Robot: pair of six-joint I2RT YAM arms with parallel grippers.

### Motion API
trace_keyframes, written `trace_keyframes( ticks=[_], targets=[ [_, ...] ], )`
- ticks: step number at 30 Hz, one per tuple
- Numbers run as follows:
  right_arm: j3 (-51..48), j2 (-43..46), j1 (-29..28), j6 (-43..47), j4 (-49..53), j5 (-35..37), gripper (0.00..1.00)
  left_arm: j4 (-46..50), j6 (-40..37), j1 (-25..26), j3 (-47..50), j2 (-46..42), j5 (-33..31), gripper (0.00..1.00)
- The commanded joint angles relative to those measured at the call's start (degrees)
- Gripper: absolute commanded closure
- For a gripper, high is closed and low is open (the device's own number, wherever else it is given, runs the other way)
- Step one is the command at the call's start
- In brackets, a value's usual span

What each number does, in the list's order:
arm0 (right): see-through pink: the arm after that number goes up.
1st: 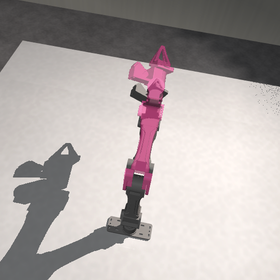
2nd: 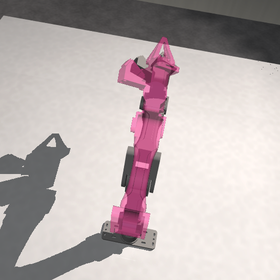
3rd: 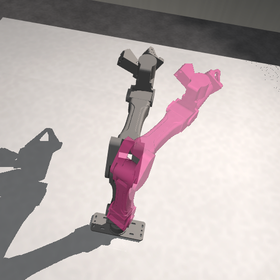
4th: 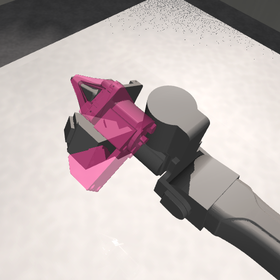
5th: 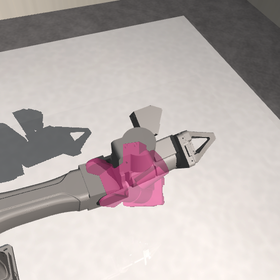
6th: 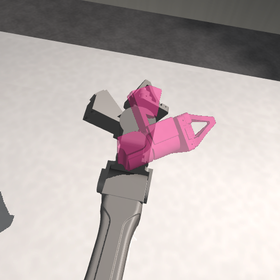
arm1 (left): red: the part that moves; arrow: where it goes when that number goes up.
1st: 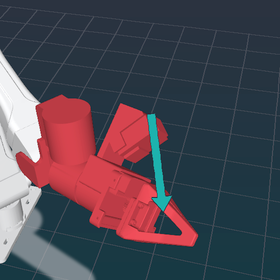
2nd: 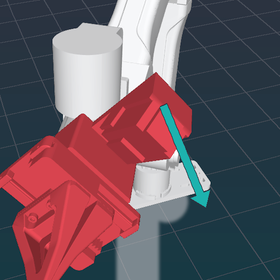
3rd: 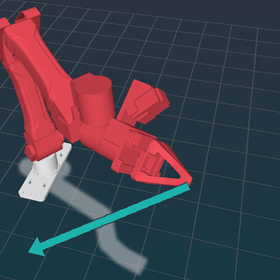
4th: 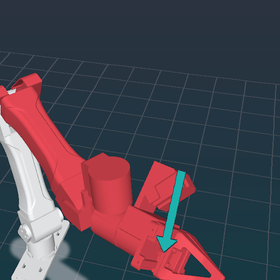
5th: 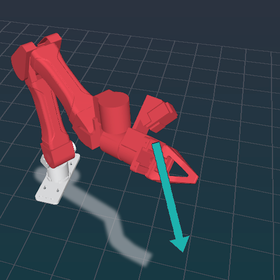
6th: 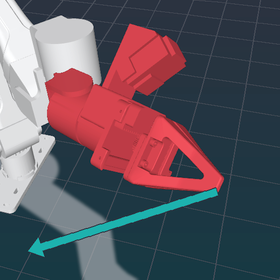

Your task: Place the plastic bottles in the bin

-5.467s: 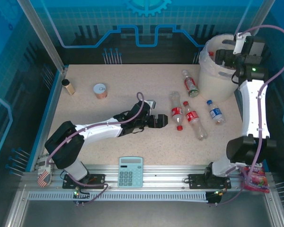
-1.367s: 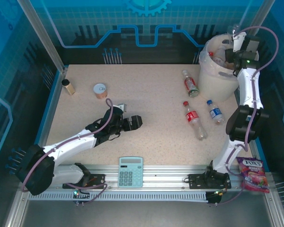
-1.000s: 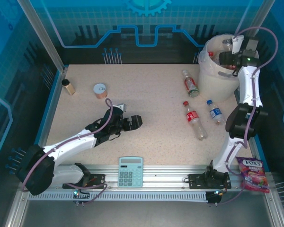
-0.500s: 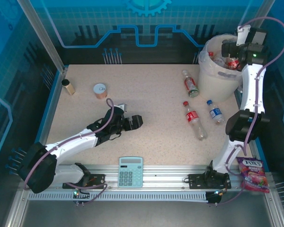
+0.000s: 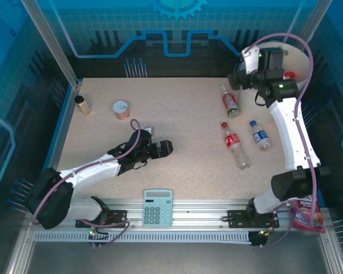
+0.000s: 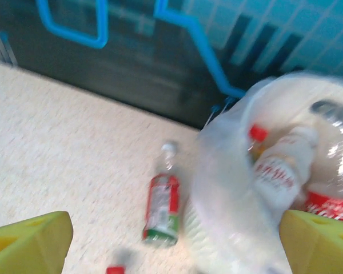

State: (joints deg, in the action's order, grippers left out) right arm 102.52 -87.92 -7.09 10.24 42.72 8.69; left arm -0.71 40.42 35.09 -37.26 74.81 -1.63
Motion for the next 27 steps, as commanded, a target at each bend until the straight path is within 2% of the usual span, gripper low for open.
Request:
trace_keyframes(
  ticks=[1, 6, 11, 20, 27],
  targets=[
    [-5.61, 2.18, -2.6, -2.74, 9.22, 4.47, 0.06, -0.62, -1.31, -0.37, -2.27, 1.74, 1.45, 0.01],
    [-17.51, 4.03, -4.22, -6.46, 13.24, 3.78, 0.07, -1.4, -1.36, -0.42, -3.17, 3.99, 1.87, 0.01],
    [-26.83, 1.26, -3.59, -8.37, 12.68, 2.12, 0.06, -2.71, -1.53, -0.59, -4.09, 6.28, 3.24, 0.01],
    [-30.14, -9.95, -1.91, -10.51, 9.33, 0.91, 0.05, -1.52, -2.45, -0.7, -4.89, 6.25, 3.4, 0.01],
    [-32.01, -14.65, -1.09, -10.99, 5.86, 0.5, 0.07, -1.49, -2.11, -0.94, -4.37, 6.12, 3.37, 0.01]
  ],
)
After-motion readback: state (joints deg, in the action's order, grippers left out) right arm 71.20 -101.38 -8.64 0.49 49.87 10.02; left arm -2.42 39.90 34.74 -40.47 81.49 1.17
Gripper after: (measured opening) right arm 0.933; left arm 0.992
